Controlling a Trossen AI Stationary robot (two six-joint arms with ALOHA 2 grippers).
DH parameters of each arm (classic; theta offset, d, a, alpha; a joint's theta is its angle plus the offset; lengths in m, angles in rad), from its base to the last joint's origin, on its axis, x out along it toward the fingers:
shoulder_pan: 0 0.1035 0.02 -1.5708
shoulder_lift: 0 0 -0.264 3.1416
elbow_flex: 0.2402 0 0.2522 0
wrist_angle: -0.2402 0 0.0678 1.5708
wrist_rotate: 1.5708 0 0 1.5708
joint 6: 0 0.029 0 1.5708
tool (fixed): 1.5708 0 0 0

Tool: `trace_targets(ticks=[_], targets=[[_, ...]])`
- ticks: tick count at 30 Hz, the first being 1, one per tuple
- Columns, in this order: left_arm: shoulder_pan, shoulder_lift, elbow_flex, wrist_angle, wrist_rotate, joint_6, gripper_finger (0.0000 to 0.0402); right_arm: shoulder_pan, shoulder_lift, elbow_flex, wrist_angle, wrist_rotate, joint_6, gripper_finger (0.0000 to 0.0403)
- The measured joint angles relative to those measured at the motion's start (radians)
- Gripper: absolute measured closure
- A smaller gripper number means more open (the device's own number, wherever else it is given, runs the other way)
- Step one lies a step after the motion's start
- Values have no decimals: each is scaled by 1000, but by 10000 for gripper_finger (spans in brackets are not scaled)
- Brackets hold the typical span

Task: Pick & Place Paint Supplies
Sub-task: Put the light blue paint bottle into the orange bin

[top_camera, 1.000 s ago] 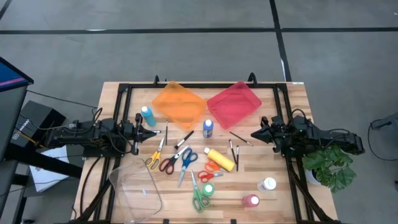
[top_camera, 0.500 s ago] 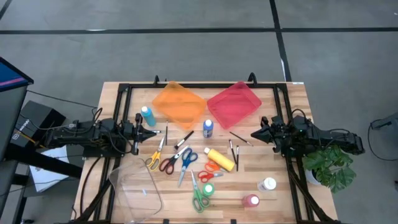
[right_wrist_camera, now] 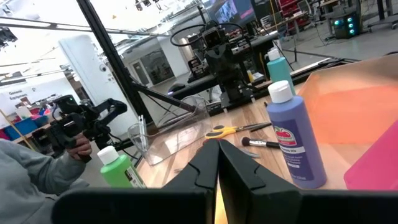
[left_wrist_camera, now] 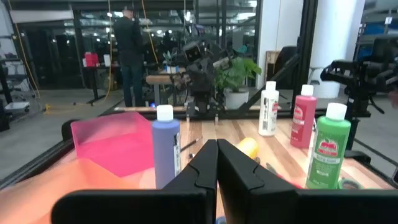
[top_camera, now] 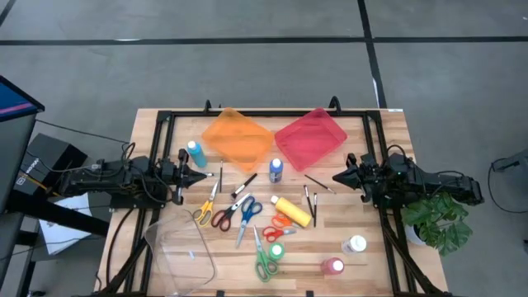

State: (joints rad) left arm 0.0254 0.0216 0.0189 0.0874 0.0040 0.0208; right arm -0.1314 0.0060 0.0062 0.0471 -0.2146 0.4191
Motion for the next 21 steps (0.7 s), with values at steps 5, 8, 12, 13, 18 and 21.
trace_targets(ticks=[5, 8, 12, 13, 18, 21], targets=[[0, 0, 0, 60, 0, 0, 402, 0, 0, 0, 0, 6, 0, 395], [0, 0, 0, 93, 0, 0, 402, 0, 0, 0, 0, 6, 0, 395], [0, 0, 0, 161, 0, 0, 402, 0, 0, 0, 0, 6, 0, 395], [0, 0, 0, 183, 0, 0, 402, 0, 0, 0, 0, 7, 0, 395], [0, 0, 0, 360, -4, 0, 402, 0, 0, 0, 0, 7, 0, 395], [0, 0, 0, 515, -32, -3, 402, 0, 0, 0, 1, 11, 0, 395]])
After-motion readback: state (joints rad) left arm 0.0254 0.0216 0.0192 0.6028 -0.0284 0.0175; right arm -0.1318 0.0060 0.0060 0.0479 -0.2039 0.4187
